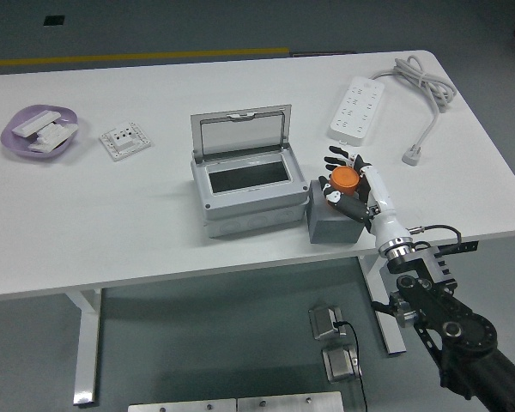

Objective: Pick up the cylinder from the cube,place it in the box,flap close box

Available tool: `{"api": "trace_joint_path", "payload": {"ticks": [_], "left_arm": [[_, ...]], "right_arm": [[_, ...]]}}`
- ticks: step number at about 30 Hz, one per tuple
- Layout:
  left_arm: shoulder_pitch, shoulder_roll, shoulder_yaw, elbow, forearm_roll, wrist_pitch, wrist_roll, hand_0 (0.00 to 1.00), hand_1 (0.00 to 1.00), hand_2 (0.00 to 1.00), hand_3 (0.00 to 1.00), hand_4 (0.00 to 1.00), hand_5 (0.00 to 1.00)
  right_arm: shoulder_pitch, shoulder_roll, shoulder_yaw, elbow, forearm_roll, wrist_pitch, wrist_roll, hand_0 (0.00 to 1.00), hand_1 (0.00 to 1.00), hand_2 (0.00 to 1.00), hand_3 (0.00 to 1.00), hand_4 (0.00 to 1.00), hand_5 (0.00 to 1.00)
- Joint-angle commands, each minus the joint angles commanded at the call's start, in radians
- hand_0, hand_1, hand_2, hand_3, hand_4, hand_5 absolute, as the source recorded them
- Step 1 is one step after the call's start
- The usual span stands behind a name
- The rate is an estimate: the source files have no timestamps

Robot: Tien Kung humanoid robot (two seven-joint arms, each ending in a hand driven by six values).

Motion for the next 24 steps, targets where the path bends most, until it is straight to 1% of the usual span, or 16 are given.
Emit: {"api": "trace_joint_path", "payload": {"ticks": [1,7,8,19,20,24], "left_arm": [[0.000,0.000,0.001,0.000,-0.001,0.000,0.000,0.631,0.459,0.511,0.610,0.578,0.137],[0.000,-0.001,0.005,0.000,-0.005,-0.001,-0.002,0.631,0.459,0.511,0.610,0.578,0.137],[0.000,-0.001,0.005,0.000,-0.005,-0.001,-0.003,0.632,0.460,0.511,0.610,0.576,0.135],[-0.001,-0.002,0.009,0.000,-0.013,-0.005,-0.008,0.632,0.460,0.511,0.610,0.575,0.135],[-0.001,-0.002,0.009,0.000,-0.014,-0.006,-0.008,0.632,0.460,0.511,0.610,0.575,0.133],[0.000,-0.002,0.011,0.000,-0.016,-0.008,-0.011,0.632,0.460,0.511,0.610,0.575,0.133]], "right_arm": [[0.000,0.000,0.000,0.000,0.000,0.000,0.000,0.687,0.719,0.724,0.795,0.420,0.002],[0.000,0.000,0.001,0.000,0.002,-0.002,-0.002,0.687,0.719,0.724,0.795,0.420,0.002],[0.001,0.000,0.001,0.000,0.002,-0.003,-0.003,0.690,0.723,0.729,0.799,0.535,0.002],[0.004,-0.001,-0.002,0.004,0.002,-0.022,-0.011,0.685,0.724,0.728,0.800,0.533,0.002],[0.006,-0.001,-0.004,0.006,0.000,-0.025,-0.014,0.710,0.711,0.705,0.768,0.180,0.002],[0.014,-0.003,-0.005,0.011,-0.008,-0.035,-0.020,0.710,0.711,0.705,0.768,0.180,0.002]]}}
